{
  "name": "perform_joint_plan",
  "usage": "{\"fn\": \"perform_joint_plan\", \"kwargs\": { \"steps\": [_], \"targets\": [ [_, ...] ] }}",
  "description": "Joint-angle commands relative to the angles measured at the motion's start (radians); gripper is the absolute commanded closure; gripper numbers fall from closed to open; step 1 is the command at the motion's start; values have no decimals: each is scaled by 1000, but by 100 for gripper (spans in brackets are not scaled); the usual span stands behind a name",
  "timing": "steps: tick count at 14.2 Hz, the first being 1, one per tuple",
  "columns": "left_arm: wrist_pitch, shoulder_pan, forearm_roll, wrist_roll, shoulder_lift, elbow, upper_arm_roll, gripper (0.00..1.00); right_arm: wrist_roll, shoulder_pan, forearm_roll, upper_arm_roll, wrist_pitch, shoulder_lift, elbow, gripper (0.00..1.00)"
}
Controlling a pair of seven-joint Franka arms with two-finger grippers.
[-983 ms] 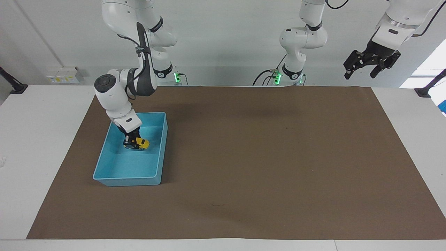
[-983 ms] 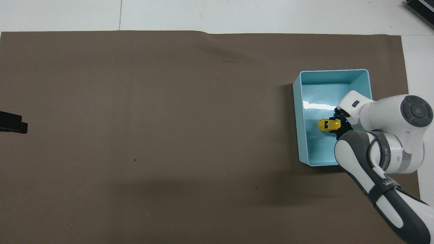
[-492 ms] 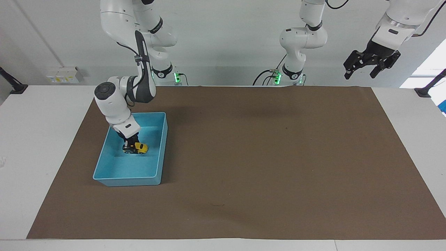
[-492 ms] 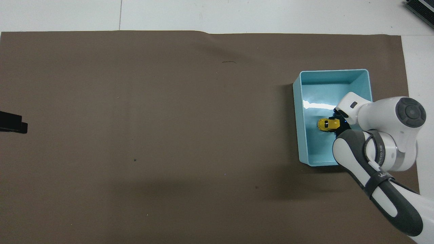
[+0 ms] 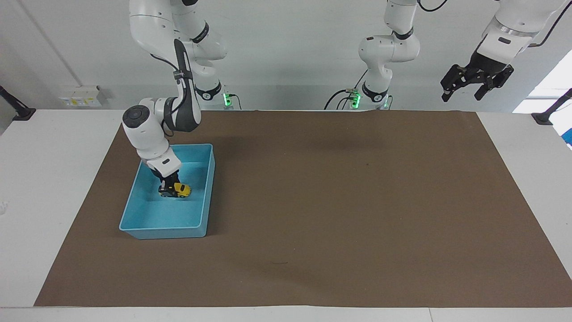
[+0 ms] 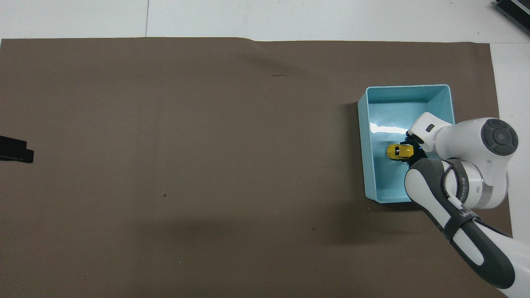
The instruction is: Wind up and store yellow beetle car
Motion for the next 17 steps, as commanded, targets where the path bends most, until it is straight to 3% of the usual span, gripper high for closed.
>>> {"fn": "perform_joint_plan", "kwargs": {
  "steps": [1, 17],
  "targets": [
    [-17, 12, -11, 6, -10, 3, -3, 0, 3, -5, -11, 9, -35, -1, 33, 0],
    [-17, 12, -11, 6, -10, 3, -3, 0, 141, 0, 13, 19, -354, -104, 236, 0]
  ]
}}
